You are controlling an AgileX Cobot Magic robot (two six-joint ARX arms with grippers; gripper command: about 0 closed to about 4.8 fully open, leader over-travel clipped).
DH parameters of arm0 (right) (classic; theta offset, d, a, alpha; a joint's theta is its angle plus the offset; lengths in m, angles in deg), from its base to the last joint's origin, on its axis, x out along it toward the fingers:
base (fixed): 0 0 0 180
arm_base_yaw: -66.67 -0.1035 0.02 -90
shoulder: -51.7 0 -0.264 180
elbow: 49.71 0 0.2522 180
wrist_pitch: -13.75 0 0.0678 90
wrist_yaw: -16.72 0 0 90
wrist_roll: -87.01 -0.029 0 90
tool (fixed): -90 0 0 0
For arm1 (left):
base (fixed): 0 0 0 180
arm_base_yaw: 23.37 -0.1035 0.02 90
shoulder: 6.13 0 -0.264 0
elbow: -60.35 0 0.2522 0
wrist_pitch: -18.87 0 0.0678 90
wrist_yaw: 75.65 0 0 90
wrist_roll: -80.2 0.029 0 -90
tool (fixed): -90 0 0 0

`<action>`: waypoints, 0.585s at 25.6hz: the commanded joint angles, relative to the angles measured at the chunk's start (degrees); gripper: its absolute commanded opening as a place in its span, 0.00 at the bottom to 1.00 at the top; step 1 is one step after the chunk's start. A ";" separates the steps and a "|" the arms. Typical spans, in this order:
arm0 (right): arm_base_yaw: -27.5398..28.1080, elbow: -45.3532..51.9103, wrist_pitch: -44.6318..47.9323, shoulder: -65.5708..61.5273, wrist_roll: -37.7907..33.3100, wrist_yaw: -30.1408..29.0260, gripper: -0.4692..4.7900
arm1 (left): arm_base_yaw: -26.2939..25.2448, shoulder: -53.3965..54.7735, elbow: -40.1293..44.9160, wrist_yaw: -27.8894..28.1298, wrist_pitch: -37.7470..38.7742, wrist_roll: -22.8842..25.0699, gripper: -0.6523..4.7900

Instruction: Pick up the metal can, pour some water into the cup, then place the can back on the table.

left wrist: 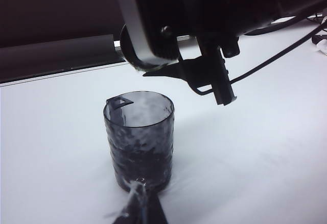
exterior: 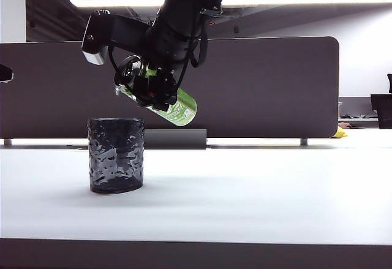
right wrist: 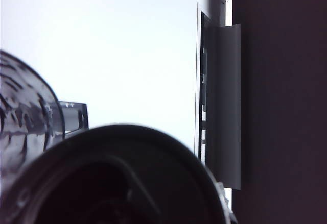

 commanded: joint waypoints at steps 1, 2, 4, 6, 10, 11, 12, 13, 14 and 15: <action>-0.31 -0.61 2.84 0.61 2.19 0.83 0.64 | -0.09 0.04 -0.09 -0.04 -0.77 0.00 0.11; -0.31 -0.61 2.95 0.61 2.51 0.90 0.64 | -0.09 0.04 -0.09 -0.02 -0.77 0.00 0.11; -0.33 -0.61 3.17 0.61 3.28 1.18 0.64 | -0.09 0.04 -0.07 -0.04 -0.77 0.00 0.11; -0.35 -0.61 3.32 0.61 4.04 1.60 0.64 | -0.09 0.04 -0.07 -0.04 -0.77 0.00 0.11; -0.37 -0.61 3.54 0.61 4.31 1.75 0.64 | -0.09 0.04 -0.07 -0.02 -0.77 0.00 0.11; -0.37 -0.61 3.52 0.61 4.48 1.75 0.64 | -0.09 0.04 -0.07 -0.04 -0.77 0.00 0.11; -0.37 -0.61 3.52 0.61 4.70 1.73 0.64 | -0.09 0.04 -0.09 -0.04 -0.77 0.00 0.11; -0.37 -0.61 3.52 0.61 4.96 1.73 0.64 | -0.09 0.04 -0.07 -0.04 -0.77 0.00 0.11; -0.37 -0.61 3.50 0.61 5.31 1.73 0.64 | -0.09 0.04 -0.09 -0.04 -0.77 0.00 0.11; -0.42 -0.61 3.52 0.61 5.53 1.73 0.64 | -0.09 0.04 -0.09 -0.04 -0.77 0.00 0.11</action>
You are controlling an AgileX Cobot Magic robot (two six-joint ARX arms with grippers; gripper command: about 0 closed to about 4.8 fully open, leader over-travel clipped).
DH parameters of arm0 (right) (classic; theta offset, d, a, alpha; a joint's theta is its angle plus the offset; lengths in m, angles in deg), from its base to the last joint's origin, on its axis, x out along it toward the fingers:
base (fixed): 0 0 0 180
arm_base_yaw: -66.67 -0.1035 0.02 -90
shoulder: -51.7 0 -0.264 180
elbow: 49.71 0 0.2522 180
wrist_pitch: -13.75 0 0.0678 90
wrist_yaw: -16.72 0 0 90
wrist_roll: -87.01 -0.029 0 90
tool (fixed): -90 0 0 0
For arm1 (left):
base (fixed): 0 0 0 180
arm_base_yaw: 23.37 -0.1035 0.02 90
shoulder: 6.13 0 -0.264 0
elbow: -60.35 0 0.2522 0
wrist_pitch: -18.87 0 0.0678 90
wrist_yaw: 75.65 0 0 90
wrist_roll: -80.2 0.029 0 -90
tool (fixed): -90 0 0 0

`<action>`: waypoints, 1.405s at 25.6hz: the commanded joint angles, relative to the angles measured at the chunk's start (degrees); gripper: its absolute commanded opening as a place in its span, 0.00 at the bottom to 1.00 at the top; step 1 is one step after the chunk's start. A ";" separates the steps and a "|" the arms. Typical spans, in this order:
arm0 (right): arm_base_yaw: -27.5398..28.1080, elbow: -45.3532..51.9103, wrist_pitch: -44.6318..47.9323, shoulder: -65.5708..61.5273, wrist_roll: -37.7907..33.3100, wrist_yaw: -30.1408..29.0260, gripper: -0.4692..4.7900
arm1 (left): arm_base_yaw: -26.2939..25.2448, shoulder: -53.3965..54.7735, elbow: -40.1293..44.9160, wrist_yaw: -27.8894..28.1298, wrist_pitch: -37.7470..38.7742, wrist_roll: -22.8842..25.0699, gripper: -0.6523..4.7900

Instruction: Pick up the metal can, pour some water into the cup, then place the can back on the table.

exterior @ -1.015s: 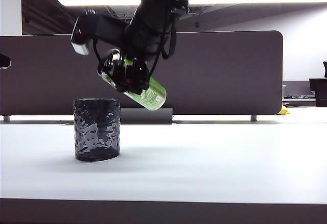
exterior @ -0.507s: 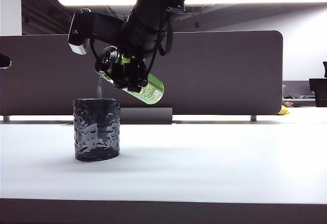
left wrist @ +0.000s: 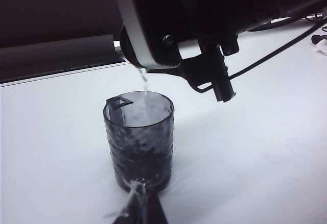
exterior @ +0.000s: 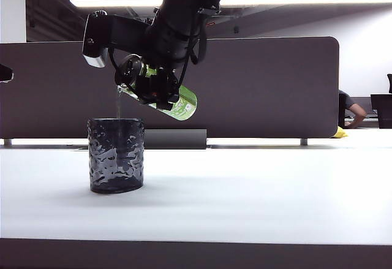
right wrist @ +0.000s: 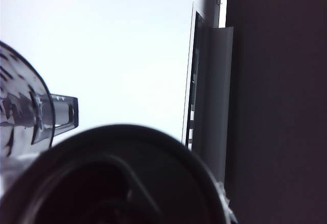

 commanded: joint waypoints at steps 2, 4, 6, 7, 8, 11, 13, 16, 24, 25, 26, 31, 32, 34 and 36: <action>-0.28 -0.61 2.54 0.59 1.64 0.46 0.64 | -0.09 0.07 -0.09 -0.04 -0.77 0.00 0.11; -0.28 -0.61 2.47 0.59 2.16 0.46 0.64 | -0.09 0.07 -0.07 -0.04 -0.77 0.00 0.11; -0.28 -0.61 2.49 0.59 2.62 0.46 0.64 | -0.09 0.07 -0.07 -0.04 -0.77 0.00 0.11; -0.28 -0.61 2.51 0.59 2.69 0.46 0.64 | -0.09 0.07 -0.07 -0.04 -0.77 0.00 0.11; -0.28 -0.61 2.51 0.59 2.69 0.46 0.64 | -0.09 0.07 -0.07 -0.04 -0.77 0.00 0.11; -0.52 -0.61 2.49 0.57 2.69 0.46 0.64 | -0.09 0.07 -0.09 -0.04 -0.77 0.00 0.11; -0.63 -0.61 2.51 0.59 2.86 0.46 0.64 | -0.09 0.07 -0.09 -0.04 -0.77 0.00 0.11; -0.87 -0.61 2.51 0.57 3.98 0.46 0.64 | -0.09 0.07 -0.09 -0.04 -0.77 0.00 0.11; -0.94 -0.61 2.54 0.57 4.20 0.85 0.64 | -0.09 0.07 -0.09 -0.04 -0.77 0.00 0.11; -0.94 -0.61 2.54 0.57 4.31 0.96 0.64 | -0.09 0.07 -0.09 -0.04 -0.77 0.00 0.11; -0.94 -0.61 2.54 0.57 4.57 1.14 0.64 | -0.09 0.07 -0.09 -0.02 -0.77 0.00 0.11; -0.94 -0.61 2.69 0.57 5.62 1.33 0.64 | -0.09 0.07 -0.09 -0.04 -0.77 0.00 0.11; -0.94 -0.61 2.75 0.57 5.64 1.51 0.64 | -0.09 0.09 -0.09 -0.04 -0.77 0.00 0.11; -0.94 -0.61 2.93 0.59 5.64 1.77 0.64 | -0.09 0.07 -0.09 -0.04 -0.77 0.00 0.11; -0.94 -0.61 2.93 0.57 5.66 1.79 0.64 | -0.09 0.07 -0.09 -0.04 -0.77 0.00 0.11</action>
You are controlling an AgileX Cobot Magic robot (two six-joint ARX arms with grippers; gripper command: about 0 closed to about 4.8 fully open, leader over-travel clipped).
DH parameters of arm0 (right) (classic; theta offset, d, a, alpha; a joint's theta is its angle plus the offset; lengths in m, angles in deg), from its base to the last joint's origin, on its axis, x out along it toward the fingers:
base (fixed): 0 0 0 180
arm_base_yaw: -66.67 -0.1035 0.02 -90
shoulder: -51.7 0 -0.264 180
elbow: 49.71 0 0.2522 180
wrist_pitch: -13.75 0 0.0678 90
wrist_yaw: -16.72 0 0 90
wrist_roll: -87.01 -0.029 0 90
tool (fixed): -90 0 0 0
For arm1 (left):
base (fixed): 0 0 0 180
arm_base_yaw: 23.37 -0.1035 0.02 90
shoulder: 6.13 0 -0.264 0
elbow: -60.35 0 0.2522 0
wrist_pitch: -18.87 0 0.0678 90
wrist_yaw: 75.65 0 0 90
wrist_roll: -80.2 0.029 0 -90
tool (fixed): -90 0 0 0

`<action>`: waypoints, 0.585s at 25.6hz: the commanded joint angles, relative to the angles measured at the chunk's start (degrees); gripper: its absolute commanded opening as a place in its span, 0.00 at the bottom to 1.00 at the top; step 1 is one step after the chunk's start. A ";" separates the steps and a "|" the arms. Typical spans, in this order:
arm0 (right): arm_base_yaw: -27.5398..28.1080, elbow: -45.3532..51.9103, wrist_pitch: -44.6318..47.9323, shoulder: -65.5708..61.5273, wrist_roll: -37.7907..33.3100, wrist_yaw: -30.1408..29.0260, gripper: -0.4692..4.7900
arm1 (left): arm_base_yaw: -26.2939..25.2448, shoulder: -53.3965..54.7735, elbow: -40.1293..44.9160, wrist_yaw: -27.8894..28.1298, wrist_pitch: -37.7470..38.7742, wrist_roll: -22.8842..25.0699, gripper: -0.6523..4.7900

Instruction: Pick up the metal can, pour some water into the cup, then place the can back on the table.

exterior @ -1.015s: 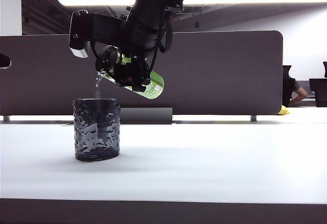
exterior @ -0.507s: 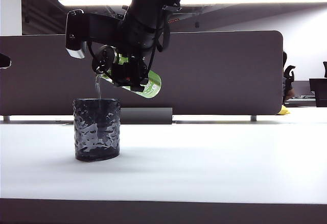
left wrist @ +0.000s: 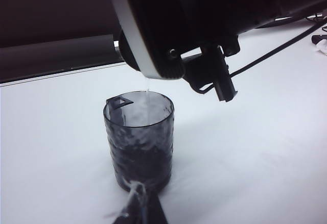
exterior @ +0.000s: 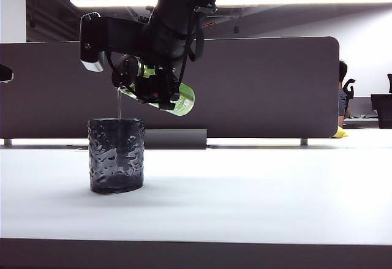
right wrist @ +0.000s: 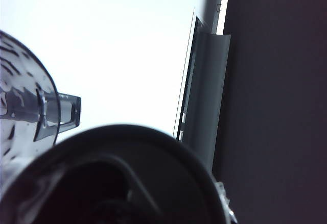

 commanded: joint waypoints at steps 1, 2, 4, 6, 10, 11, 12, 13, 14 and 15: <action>-0.15 -0.61 2.73 0.59 0.59 0.59 0.64 | -0.09 0.04 -0.09 -0.04 -0.77 0.02 0.11; -0.15 -0.61 2.73 0.59 0.57 0.59 0.64 | -0.09 0.04 -0.09 -0.02 -0.77 0.02 0.11; -0.15 -0.61 2.73 0.61 0.59 0.59 0.64 | -0.11 0.04 -0.09 -0.04 -0.77 0.02 0.11; -0.13 -0.61 2.73 0.59 0.59 0.57 0.64 | -0.13 0.04 -0.09 -0.04 -0.77 0.02 0.11; -0.13 -0.61 2.78 0.61 1.27 0.79 0.64 | -0.15 0.04 -0.09 -0.04 -0.77 0.02 0.11; -0.13 -0.61 2.75 0.59 1.62 0.79 0.64 | -0.15 0.04 -0.09 -0.04 -0.77 0.02 0.11; -0.13 -0.61 2.82 0.61 1.86 0.90 0.64 | -0.15 0.04 -0.09 -0.04 -0.77 0.02 0.11; -0.13 -0.61 3.06 0.59 1.84 0.96 0.64 | -0.15 0.04 -0.09 -0.04 -0.77 0.02 0.11; -0.11 -0.61 3.30 0.59 1.86 0.96 0.64 | -0.15 0.04 -0.09 -0.04 -0.77 0.02 0.11; -0.11 -0.61 3.61 0.59 1.86 0.96 0.64 | -0.15 0.04 -0.09 -0.04 -0.77 0.02 0.11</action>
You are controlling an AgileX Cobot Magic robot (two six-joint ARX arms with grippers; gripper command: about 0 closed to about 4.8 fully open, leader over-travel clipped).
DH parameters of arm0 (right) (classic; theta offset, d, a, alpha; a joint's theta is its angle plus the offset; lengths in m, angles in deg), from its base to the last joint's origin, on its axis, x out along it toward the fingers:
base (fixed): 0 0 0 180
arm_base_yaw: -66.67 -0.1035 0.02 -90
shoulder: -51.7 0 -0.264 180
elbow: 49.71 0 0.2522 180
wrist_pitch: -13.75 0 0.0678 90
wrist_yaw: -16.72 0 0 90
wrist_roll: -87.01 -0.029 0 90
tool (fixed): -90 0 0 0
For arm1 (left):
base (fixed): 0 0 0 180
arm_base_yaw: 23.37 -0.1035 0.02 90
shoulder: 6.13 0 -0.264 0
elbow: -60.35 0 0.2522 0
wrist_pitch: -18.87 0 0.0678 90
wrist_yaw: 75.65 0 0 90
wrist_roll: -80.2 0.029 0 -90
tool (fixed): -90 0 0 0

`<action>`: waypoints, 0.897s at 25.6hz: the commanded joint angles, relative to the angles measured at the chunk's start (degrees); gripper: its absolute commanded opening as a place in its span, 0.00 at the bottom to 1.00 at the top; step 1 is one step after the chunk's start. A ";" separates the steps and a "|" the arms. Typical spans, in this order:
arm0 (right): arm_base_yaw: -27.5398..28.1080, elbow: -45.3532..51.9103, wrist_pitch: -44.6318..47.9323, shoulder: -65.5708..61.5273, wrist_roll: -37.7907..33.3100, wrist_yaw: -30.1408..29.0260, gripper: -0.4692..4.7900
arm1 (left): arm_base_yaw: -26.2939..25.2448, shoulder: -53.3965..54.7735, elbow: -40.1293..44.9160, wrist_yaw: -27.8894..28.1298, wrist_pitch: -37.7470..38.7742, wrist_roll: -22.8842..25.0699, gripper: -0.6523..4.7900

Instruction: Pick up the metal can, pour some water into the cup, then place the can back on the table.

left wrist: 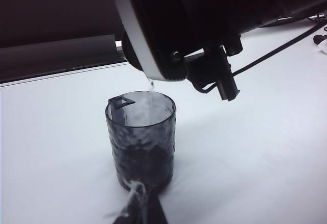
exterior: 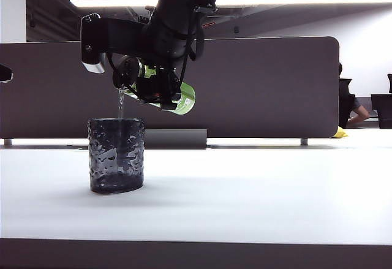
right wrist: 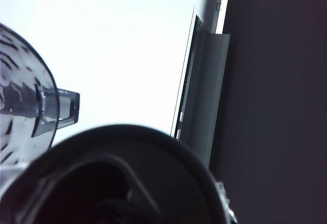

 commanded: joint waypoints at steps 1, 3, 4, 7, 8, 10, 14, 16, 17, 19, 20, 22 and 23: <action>-0.11 -0.61 3.74 0.59 0.55 0.61 0.64 | 0.02 0.04 -0.09 -0.04 -0.77 0.00 0.11; -0.11 -0.61 4.02 0.59 0.55 0.94 0.64 | 0.02 0.04 -0.09 -0.04 -0.77 0.00 0.11; -0.11 -0.61 4.13 0.59 0.55 1.09 0.64 | 0.00 0.04 -0.09 -0.04 -0.77 0.00 0.11; -0.09 -0.61 4.13 0.59 0.55 1.09 0.64 | 0.00 0.04 -0.09 -0.04 -0.77 0.00 0.11; -0.09 -0.61 4.15 0.59 0.57 1.11 0.64 | 0.00 0.04 -0.09 -0.04 -0.77 0.00 0.11; -0.09 -0.61 4.35 0.61 0.55 1.16 0.64 | 0.00 0.04 -0.09 -0.04 -0.77 0.00 0.11; -0.07 -0.61 4.42 0.59 1.18 1.20 0.64 | 0.00 0.04 -0.09 -0.04 -0.77 0.00 0.11; -0.07 -0.61 4.39 0.61 1.75 1.22 0.64 | 0.00 0.04 -0.09 -0.04 -0.77 0.00 0.11; -0.07 -0.61 4.39 0.59 2.01 1.22 0.64 | 0.00 0.04 -0.09 -0.04 -0.77 0.00 0.11; -0.07 -0.61 4.57 0.59 2.03 1.22 0.64 | 0.00 0.04 -0.09 -0.04 -0.77 0.00 0.11; -0.07 -0.61 4.68 0.59 2.03 1.22 0.64 | 0.00 0.04 -0.09 -0.04 -0.77 0.00 0.11; -0.07 -0.61 4.92 0.59 2.03 1.20 0.64 | 0.00 0.04 -0.09 -0.04 -0.77 0.00 0.11; -0.07 -0.61 5.09 0.61 2.03 1.22 0.64 | 0.00 0.04 -0.09 -0.04 -0.77 0.00 0.11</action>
